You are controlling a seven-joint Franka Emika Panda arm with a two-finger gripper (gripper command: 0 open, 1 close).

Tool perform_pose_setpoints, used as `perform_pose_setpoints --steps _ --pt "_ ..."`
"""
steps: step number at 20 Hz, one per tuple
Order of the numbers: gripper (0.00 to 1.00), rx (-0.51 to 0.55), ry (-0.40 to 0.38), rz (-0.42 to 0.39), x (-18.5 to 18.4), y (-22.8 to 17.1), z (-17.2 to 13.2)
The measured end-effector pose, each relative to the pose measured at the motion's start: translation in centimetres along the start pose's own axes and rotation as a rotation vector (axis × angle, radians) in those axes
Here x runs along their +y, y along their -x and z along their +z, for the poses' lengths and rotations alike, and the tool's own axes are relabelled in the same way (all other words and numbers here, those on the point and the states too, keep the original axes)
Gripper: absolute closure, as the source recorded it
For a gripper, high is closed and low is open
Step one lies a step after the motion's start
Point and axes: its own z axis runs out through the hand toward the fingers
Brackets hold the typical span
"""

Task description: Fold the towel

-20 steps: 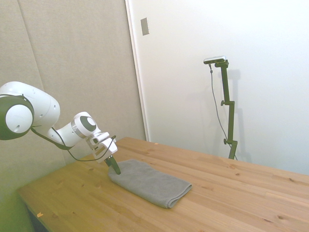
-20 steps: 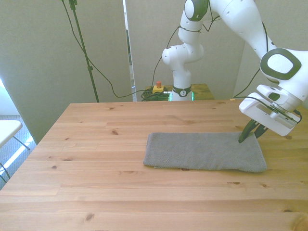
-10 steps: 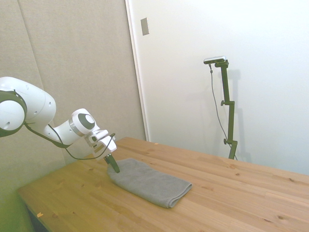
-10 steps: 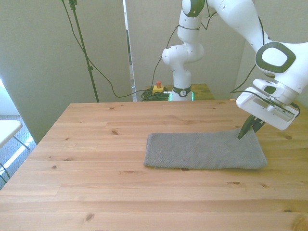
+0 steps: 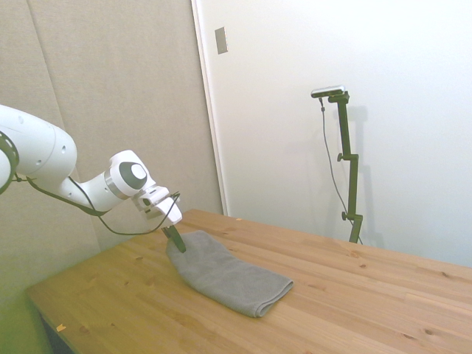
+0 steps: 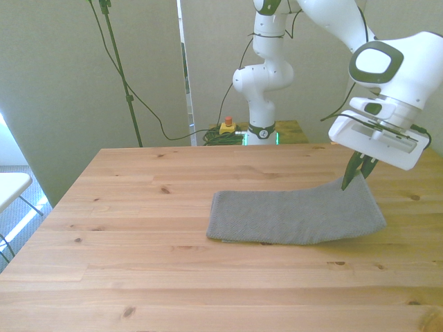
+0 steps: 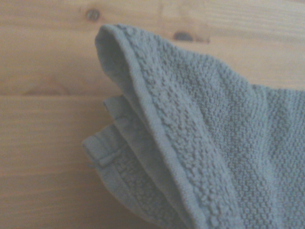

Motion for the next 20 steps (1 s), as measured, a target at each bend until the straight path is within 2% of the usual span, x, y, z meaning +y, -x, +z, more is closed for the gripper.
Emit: perform_pose_setpoints --steps 7,13,17,18,20 --pt "1.00 -0.047 -0.069 0.071 6.6 -7.5 -2.5" --pt "1.00 -0.078 -0.090 0.146 11.8 -12.7 -2.4" --pt "1.00 -0.096 -0.083 0.189 14.8 -15.9 -0.8" --pt "0.00 -0.101 -0.077 0.196 15.4 -16.5 -0.3" --pt "0.00 -0.120 -0.070 0.213 16.2 -17.4 0.7"
